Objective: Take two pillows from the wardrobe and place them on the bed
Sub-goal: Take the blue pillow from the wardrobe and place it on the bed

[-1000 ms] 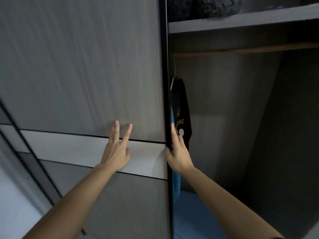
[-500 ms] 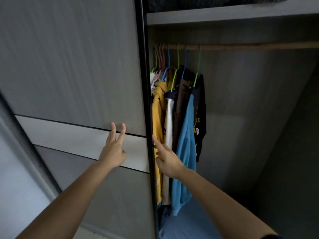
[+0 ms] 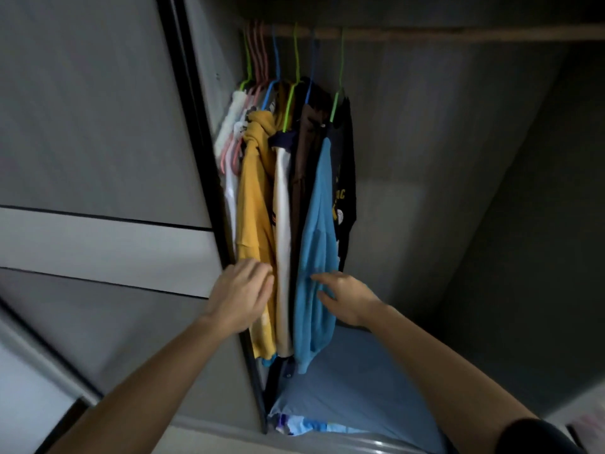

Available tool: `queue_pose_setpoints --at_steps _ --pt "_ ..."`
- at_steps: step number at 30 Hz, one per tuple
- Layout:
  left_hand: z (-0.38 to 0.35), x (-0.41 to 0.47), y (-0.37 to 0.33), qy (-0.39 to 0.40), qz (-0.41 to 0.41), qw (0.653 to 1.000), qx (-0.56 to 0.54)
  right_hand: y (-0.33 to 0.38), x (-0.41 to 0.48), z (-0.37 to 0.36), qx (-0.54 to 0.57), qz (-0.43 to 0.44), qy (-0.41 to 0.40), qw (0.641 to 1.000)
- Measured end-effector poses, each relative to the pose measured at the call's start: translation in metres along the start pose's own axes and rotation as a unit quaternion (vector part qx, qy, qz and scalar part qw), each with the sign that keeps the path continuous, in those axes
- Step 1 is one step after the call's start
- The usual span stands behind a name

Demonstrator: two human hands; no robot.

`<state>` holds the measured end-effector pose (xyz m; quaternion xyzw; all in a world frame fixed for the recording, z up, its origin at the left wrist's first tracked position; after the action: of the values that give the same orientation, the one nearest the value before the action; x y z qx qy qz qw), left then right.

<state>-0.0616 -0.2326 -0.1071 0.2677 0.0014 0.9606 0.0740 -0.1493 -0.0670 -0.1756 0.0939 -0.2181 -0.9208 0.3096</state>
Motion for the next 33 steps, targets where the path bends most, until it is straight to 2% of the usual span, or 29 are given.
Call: queue_pose_setpoints --at_steps 5,12,17,22,25,30,33 --pt "-0.065 0.014 -0.077 0.053 -0.103 0.991 -0.069 -0.098 -0.042 0.017 -0.047 -0.115 -0.013 0.992" --pt "-0.163 0.030 -0.155 0.158 -0.141 0.970 -0.120 -0.209 -0.127 0.018 -0.008 -0.284 -0.075 0.956" --pt "-0.239 0.021 -0.194 0.230 -0.165 0.951 -0.123 -0.269 -0.176 -0.023 0.007 -0.369 -0.057 0.927" --pt "-0.315 0.018 -0.216 0.303 -0.120 0.939 -0.112 -0.342 -0.181 -0.069 0.046 -0.422 -0.012 0.906" --pt "-0.370 0.004 -0.214 0.356 -0.061 0.927 -0.098 -0.393 -0.168 -0.110 0.106 -0.449 0.022 0.887" --pt "-0.466 -0.042 -0.210 0.457 -0.003 0.889 -0.031 -0.460 -0.153 -0.204 0.193 -0.491 0.076 0.846" --pt "-0.516 -0.079 -0.210 0.499 0.054 0.864 -0.037 -0.488 -0.155 -0.275 0.229 -0.519 0.124 0.815"
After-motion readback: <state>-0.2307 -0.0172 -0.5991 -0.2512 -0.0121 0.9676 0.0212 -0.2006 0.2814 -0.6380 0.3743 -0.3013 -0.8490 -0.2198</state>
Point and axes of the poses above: each hand's wrist, its own x-axis towards the middle knuckle, its own z-axis out of the back of the hand, y = z × x, the point moved 9 cm from there along x, towards the middle knuckle, and after that the axes turned 5 degrees about x, right-handed, at the moved point
